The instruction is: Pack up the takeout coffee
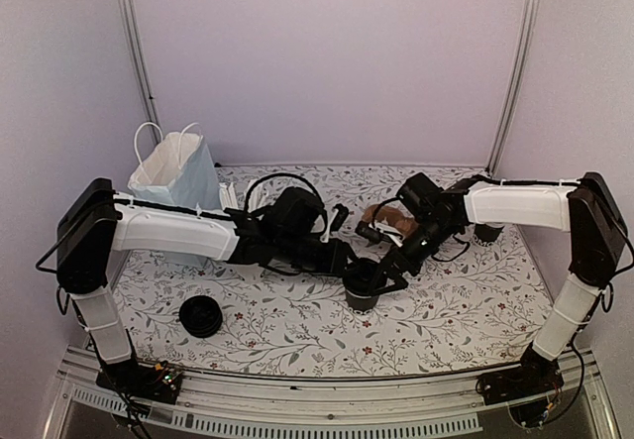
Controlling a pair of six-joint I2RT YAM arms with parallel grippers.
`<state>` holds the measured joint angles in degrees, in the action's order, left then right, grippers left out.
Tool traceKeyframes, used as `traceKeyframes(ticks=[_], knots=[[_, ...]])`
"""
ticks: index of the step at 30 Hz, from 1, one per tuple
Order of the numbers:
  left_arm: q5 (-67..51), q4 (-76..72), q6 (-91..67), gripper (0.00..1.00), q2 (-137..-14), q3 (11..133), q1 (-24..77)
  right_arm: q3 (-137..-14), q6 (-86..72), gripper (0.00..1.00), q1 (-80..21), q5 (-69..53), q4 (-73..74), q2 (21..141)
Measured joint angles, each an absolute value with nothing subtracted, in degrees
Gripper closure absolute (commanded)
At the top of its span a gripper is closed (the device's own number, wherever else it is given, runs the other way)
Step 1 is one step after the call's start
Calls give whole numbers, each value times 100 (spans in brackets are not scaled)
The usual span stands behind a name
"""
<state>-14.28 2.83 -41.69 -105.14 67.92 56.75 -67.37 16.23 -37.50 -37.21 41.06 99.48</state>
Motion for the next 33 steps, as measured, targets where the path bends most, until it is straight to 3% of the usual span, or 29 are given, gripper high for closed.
traceKeyframes(ticks=[14, 33], knots=[[-1297, 834, -3127, 41, -10501, 7459, 5728, -6751, 2235, 1, -3743, -3194, 4134, 9498], [-1105, 1223, -3070, 43, -10025, 6967, 5728, -7098, 2749, 3, -3743, -3103, 4145, 9345]])
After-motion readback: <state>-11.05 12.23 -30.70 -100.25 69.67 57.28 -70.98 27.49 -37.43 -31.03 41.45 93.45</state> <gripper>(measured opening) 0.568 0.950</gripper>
